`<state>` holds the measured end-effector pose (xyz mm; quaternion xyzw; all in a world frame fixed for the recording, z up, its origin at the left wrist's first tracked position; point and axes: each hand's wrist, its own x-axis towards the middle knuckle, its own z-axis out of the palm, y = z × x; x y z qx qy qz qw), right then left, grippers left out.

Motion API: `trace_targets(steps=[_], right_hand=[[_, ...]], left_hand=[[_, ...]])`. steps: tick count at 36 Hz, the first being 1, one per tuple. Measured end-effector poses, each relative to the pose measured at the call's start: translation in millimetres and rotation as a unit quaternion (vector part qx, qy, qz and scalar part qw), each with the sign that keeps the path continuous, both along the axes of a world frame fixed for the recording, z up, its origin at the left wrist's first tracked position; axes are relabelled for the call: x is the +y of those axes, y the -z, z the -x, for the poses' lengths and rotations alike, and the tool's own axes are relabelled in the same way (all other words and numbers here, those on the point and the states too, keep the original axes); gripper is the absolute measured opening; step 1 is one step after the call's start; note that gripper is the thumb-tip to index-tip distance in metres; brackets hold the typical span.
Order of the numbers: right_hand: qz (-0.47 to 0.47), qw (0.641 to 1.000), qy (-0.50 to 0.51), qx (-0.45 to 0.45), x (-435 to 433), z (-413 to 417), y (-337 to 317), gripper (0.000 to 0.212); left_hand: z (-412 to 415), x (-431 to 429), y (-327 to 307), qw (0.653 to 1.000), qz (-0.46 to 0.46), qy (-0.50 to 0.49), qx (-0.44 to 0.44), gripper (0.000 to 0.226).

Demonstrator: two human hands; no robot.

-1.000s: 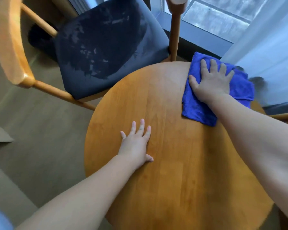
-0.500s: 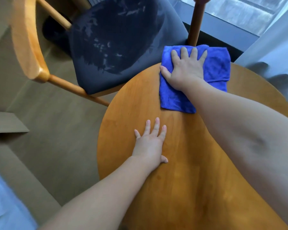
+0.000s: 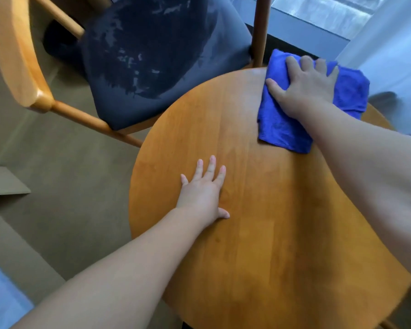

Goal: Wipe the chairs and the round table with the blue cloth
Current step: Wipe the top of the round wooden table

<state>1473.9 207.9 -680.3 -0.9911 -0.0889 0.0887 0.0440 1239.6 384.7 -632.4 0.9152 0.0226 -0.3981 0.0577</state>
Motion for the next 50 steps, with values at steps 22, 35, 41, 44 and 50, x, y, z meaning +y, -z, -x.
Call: trace_targets(steps=[22, 35, 41, 44, 50], right_hand=[[0.024, 0.988, 0.144, 0.045, -146, 128, 0, 0.080], [0.041, 0.955, 0.291, 0.044, -177, 244, 4, 0.082], [0.019, 0.936, 0.350, 0.043, -181, 304, 2, 0.086], [0.009, 0.926, 0.374, 0.049, -183, 329, -3, 0.092], [0.003, 0.904, 0.405, 0.134, -197, 374, -28, 0.100]], left_hand=[[6, -2, 1, 0.999, -0.021, -0.013, -0.039, 0.116], [23, -15, -4, 0.987, -0.077, 0.052, -0.131, 0.101], [64, -26, -6, 0.983, -0.024, 0.109, -0.146, 0.070], [80, -30, -13, 0.981, 0.007, 0.122, -0.148, 0.057], [106, -42, -42, 0.973, 0.053, 0.163, -0.152, 0.054]])
